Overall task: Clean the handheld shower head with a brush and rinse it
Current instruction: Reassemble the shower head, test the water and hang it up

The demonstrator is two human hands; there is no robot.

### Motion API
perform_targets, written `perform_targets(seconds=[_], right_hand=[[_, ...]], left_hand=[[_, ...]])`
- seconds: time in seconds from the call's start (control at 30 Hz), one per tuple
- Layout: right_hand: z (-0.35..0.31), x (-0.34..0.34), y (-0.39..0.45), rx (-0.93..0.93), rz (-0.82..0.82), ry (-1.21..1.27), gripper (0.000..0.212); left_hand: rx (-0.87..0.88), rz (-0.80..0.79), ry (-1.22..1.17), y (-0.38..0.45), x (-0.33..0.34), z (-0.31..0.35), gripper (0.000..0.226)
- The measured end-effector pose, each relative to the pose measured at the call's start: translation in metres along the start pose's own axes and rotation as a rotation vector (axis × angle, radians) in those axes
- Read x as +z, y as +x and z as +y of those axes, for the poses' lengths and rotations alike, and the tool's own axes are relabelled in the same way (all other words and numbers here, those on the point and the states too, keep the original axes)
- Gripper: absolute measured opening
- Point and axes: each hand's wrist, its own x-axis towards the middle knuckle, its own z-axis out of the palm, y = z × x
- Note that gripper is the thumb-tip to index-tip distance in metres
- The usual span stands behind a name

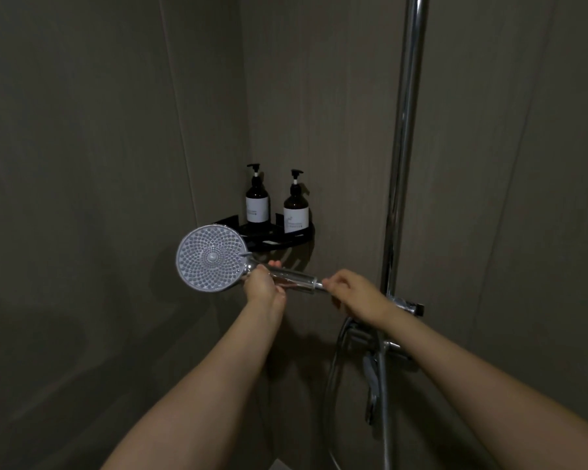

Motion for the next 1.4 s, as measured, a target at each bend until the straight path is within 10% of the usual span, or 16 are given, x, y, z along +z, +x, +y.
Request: perform_targets(seconds=[0.93, 1.3, 1.4], right_hand=[[0.01, -0.003, 0.004, 0.021, 0.019, 0.028, 0.018], [0.002, 0.004, -0.007, -0.075, 0.07, -0.576, 0.025], [0.0, 0.006, -0.006, 0.099, -0.094, -0.337, 0.028]], left_hand=[[-0.027, 0.009, -0.017, 0.013, 0.001, -0.011, 0.017], [-0.01, 0.045, 0.008, 0.015, 0.004, -0.015, 0.028], [0.02, 0.043, 0.05, 0.019, 0.003, -0.014, 0.036]])
